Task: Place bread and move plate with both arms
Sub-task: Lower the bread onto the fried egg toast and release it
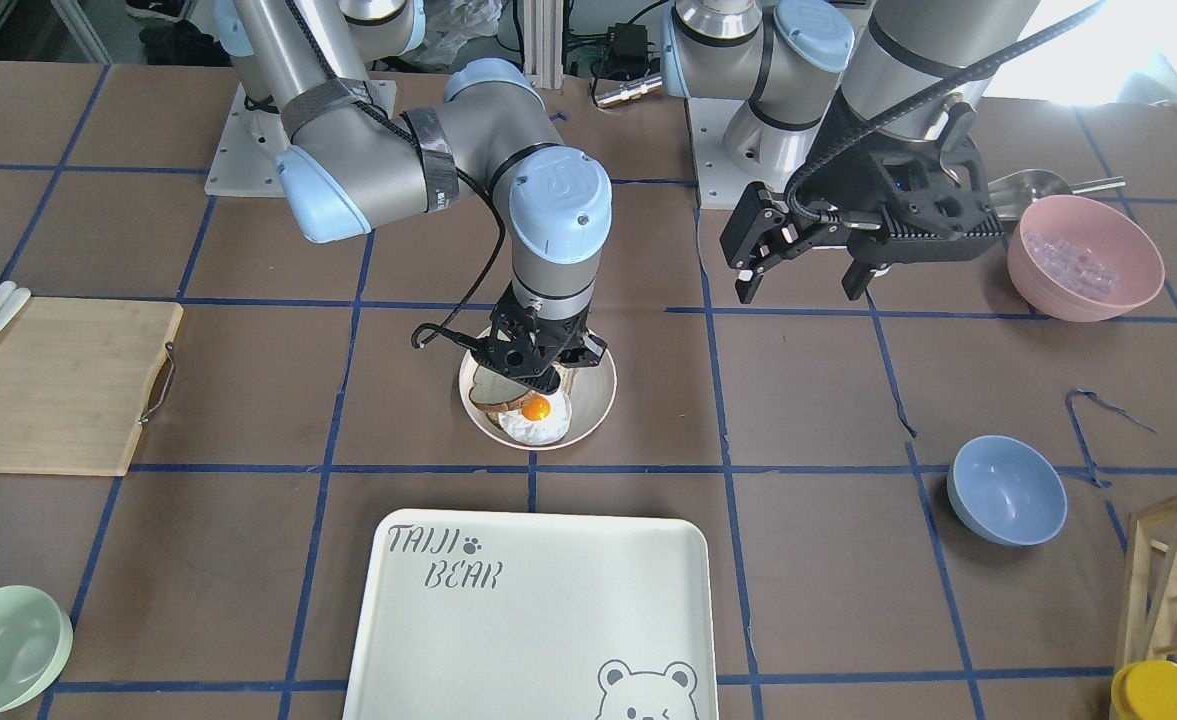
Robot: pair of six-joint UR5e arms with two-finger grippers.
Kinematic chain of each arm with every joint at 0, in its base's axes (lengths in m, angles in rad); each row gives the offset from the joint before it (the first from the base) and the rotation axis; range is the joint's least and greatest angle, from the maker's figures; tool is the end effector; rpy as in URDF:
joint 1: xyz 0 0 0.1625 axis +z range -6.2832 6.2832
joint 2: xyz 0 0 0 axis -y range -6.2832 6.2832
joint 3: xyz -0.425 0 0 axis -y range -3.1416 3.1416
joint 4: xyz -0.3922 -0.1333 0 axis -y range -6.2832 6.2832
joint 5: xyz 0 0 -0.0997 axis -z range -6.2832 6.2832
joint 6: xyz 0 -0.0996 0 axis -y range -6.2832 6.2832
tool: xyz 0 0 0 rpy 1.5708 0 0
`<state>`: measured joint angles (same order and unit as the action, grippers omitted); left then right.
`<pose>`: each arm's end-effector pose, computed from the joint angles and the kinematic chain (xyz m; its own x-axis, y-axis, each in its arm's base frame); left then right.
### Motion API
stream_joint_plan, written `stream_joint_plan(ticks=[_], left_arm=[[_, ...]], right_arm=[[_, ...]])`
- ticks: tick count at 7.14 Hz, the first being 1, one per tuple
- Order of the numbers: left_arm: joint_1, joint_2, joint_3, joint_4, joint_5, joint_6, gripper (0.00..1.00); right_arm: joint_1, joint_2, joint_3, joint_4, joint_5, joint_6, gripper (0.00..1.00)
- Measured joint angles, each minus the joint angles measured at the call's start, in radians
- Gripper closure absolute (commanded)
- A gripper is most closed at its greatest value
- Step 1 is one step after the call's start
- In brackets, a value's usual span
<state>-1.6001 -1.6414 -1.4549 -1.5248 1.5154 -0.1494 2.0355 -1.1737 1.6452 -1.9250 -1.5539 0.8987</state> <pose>-0.1543 -0.5258 0.5143 -0.9911 -0.1142 0.0681 -0.1197 0.9894 -0.0819 0.3901 -0.4769 0.2657 -0.9054 0.4168 0.0811 0.4230 0.9020 0.0860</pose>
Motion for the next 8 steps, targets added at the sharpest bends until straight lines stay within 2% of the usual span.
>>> stream_joint_plan(ticks=[5,6,7,8], left_arm=[[0.0,0.003,0.001,-0.001,0.001,0.001,0.0],[0.0,0.003,0.001,-0.001,0.001,0.001,0.0],[0.001,0.003,0.0,-0.001,0.002,0.001,0.0],[0.001,0.003,0.0,-0.001,0.002,0.001,0.0]], right_arm=[[0.004,0.002,0.004,-0.01,0.016,0.035,1.0],[0.007,0.002,0.005,-0.012,0.018,0.038,0.76],[0.008,0.003,0.005,-0.013,0.019,0.04,0.32],[0.009,0.005,0.005,-0.014,0.018,0.039,0.16]])
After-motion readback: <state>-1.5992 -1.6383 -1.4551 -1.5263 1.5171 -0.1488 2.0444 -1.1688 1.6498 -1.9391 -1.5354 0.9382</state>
